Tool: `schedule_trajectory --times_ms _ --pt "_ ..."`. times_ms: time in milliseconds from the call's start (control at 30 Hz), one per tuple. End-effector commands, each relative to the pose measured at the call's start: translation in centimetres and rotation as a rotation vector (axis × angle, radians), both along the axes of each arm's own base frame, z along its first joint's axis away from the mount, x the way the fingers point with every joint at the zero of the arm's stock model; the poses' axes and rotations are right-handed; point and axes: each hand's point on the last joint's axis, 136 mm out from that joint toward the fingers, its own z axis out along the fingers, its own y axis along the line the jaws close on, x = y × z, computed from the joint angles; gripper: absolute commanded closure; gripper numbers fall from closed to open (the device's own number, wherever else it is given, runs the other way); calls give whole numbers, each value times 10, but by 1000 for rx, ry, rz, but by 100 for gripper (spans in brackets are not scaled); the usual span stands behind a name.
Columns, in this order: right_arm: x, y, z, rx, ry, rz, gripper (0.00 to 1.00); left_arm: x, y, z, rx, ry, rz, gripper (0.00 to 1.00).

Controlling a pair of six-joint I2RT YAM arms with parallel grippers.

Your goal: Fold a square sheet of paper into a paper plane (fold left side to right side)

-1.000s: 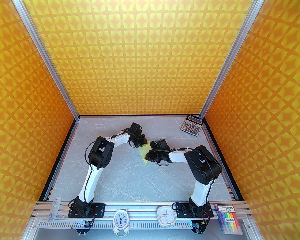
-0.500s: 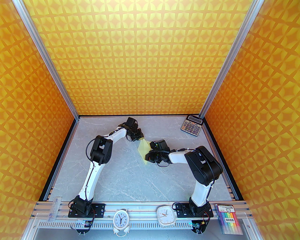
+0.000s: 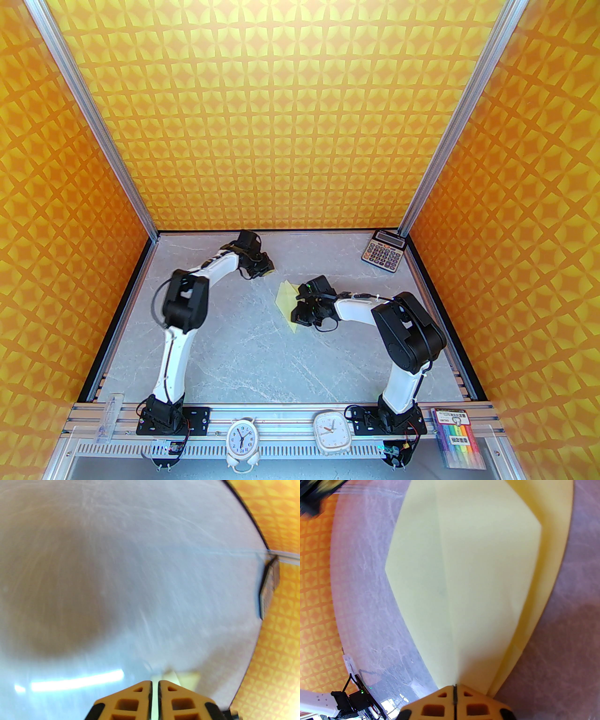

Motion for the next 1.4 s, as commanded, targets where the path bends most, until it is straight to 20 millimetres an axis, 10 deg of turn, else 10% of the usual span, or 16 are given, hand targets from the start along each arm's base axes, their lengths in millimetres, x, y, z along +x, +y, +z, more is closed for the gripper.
schedule_trajectory --times_ms 0,600,867,1367 --pt "9 -7 14 -75 -36 4 87 -12 4 16 -11 -54 17 86" --pt "34 -32 1 -225 -57 -5 85 -126 -16 -33 -20 108 -9 66" --pt "34 -35 -4 -240 -59 -4 84 -139 -36 -46 -22 134 -43 61" --pt "39 -25 51 -154 -141 -15 59 -144 -47 -64 -16 160 -72 64"
